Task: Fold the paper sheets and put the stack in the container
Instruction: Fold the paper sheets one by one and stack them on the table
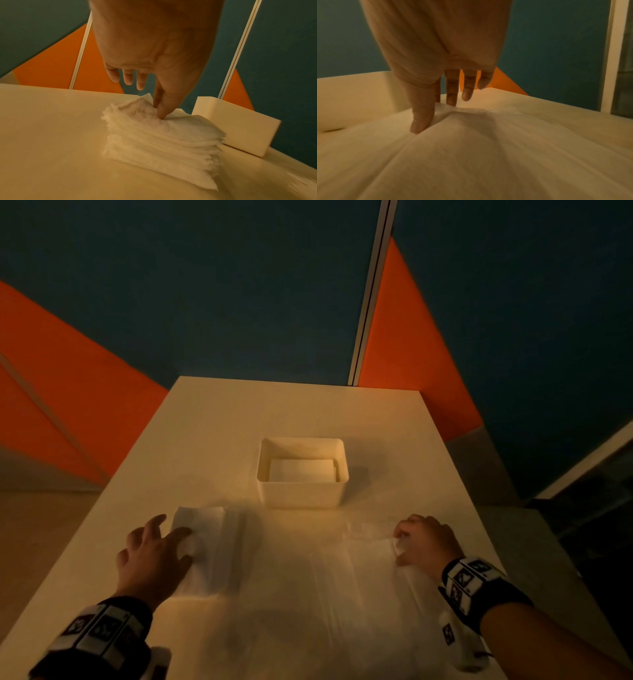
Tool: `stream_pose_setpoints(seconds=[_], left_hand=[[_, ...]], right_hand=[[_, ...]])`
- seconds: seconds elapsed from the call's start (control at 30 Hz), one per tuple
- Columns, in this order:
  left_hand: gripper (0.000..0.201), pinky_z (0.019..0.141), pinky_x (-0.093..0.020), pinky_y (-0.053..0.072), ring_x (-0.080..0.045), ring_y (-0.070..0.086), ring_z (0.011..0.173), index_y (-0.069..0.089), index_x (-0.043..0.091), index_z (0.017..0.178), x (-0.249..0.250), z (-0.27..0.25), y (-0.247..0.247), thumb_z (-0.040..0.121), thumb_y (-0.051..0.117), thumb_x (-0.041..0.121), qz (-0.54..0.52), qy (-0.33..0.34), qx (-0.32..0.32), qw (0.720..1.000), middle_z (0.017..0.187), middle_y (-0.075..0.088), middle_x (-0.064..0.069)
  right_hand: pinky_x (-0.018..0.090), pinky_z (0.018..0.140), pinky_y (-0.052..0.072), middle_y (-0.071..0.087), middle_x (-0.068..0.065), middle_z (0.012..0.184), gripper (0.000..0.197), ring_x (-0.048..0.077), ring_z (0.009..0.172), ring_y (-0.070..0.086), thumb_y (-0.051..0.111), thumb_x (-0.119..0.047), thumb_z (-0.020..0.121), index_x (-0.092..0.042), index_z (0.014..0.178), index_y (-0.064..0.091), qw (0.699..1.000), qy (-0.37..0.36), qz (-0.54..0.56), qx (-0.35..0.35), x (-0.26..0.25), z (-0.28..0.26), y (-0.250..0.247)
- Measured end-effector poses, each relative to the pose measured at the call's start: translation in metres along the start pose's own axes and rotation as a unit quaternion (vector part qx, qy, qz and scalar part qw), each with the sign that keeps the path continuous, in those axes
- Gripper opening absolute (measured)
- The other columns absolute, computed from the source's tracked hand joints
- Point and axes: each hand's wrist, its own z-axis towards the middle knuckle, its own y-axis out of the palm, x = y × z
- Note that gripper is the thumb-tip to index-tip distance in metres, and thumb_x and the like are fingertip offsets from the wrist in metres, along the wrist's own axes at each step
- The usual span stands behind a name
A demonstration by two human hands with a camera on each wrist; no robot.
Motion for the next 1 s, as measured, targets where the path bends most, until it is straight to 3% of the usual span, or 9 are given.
stream_pose_setpoints(seconds=[0.13, 0.2, 0.33, 0.43, 0.5, 0.6, 0.77, 0.87, 1.0], left_hand=[[0.058, 0.109, -0.053, 0.025, -0.034, 0.013, 0.137, 0.043, 0.039, 0.136, 0.008, -0.002, -0.006, 0.082, 0.063, 0.046, 0.013, 0.009, 0.011, 1.0, 0.155, 0.013, -0.005], [0.061, 0.108, -0.055, 0.024, -0.035, 0.012, 0.137, 0.043, 0.038, 0.137, 0.018, -0.004, -0.011, 0.081, 0.066, 0.042, -0.001, 0.032, 0.032, 0.999, 0.155, 0.014, -0.006], [0.059, 0.106, -0.057, 0.028, -0.034, 0.02, 0.136, 0.044, 0.04, 0.134, 0.047, -0.005, -0.022, 0.08, 0.067, 0.043, -0.047, 0.089, 0.041, 0.994, 0.152, 0.023, -0.003], [0.043, 0.105, -0.043, 0.036, -0.022, 0.039, 0.128, 0.049, 0.045, 0.119, 0.071, -0.007, -0.025, 0.08, 0.067, 0.044, -0.174, 0.139, -0.061, 0.973, 0.138, 0.043, 0.007], [0.039, 0.101, -0.031, 0.04, -0.015, 0.049, 0.119, 0.058, 0.043, 0.107, 0.09, -0.014, -0.029, 0.071, 0.073, 0.05, -0.313, 0.122, -0.193, 0.922, 0.123, 0.054, 0.012], [0.07, 0.097, -0.031, 0.043, -0.012, 0.057, 0.106, 0.064, 0.034, 0.108, 0.115, -0.025, -0.028, 0.047, 0.065, 0.069, -0.403, 0.106, -0.336, 0.845, 0.111, 0.063, 0.009], [0.095, 0.085, -0.036, 0.054, -0.03, 0.064, 0.105, 0.05, 0.02, 0.125, 0.13, -0.028, -0.03, 0.047, 0.077, 0.067, -0.581, 0.046, -0.435, 0.686, 0.118, 0.065, -0.015], [0.107, 0.075, -0.035, 0.058, -0.028, 0.067, 0.098, 0.053, 0.016, 0.123, 0.128, -0.025, -0.036, 0.029, 0.093, 0.049, -0.684, 0.051, -0.394, 0.612, 0.108, 0.069, -0.014], [0.1, 0.076, -0.034, 0.056, -0.026, 0.066, 0.102, 0.055, 0.021, 0.128, 0.128, -0.018, -0.048, 0.037, 0.094, 0.034, -0.716, 0.102, -0.347, 0.598, 0.117, 0.067, -0.009]], right_hand=[[0.031, 0.086, 0.032, 0.052, -0.017, 0.095, 0.029, 0.013, 0.105, 0.048, 0.071, -0.04, 0.076, -0.037, 0.065, 0.044, 0.999, -0.033, 0.022, 0.029, 0.003, -0.008, -0.005], [0.031, 0.084, 0.029, 0.057, -0.017, 0.086, 0.03, 0.01, 0.097, 0.05, 0.07, -0.041, 0.076, -0.035, 0.062, 0.044, 0.997, -0.064, 0.046, 0.025, -0.001, -0.01, -0.015], [0.032, 0.079, 0.046, 0.057, -0.012, 0.067, 0.027, 0.008, 0.071, 0.056, 0.073, -0.029, 0.076, -0.033, 0.064, 0.05, 0.98, -0.12, 0.16, 0.009, -0.018, -0.017, -0.037], [0.035, 0.074, 0.051, 0.061, -0.006, 0.07, 0.022, 0.01, 0.069, 0.057, 0.073, -0.015, 0.078, -0.026, 0.071, 0.055, 0.946, -0.147, 0.288, 0.004, -0.041, -0.025, -0.053], [0.029, 0.07, 0.048, 0.061, 0.0, 0.07, 0.02, 0.011, 0.069, 0.057, 0.068, -0.005, 0.083, -0.018, 0.074, 0.055, 0.903, -0.158, 0.4, 0.008, -0.059, -0.031, -0.063], [0.017, 0.062, 0.041, 0.055, -0.002, 0.067, 0.019, 0.005, 0.065, 0.051, 0.058, 0.002, 0.088, -0.012, 0.077, 0.052, 0.825, -0.155, 0.542, 0.045, -0.084, -0.041, -0.072], [0.029, 0.059, 0.042, 0.055, 0.01, 0.081, 0.01, 0.021, 0.074, 0.052, 0.057, -0.008, 0.091, -0.013, 0.083, 0.053, 0.695, -0.077, 0.714, 0.032, -0.106, -0.046, -0.07], [0.028, 0.056, 0.046, 0.061, 0.006, 0.08, 0.014, 0.022, 0.072, 0.058, 0.058, -0.006, 0.089, -0.016, 0.079, 0.056, 0.678, -0.033, 0.733, 0.036, -0.106, -0.044, -0.067], [0.026, 0.053, 0.045, 0.064, 0.007, 0.086, 0.024, 0.02, 0.072, 0.059, 0.048, 0.003, 0.089, -0.016, 0.087, 0.062, 0.7, -0.009, 0.714, 0.016, -0.098, -0.044, -0.06]])
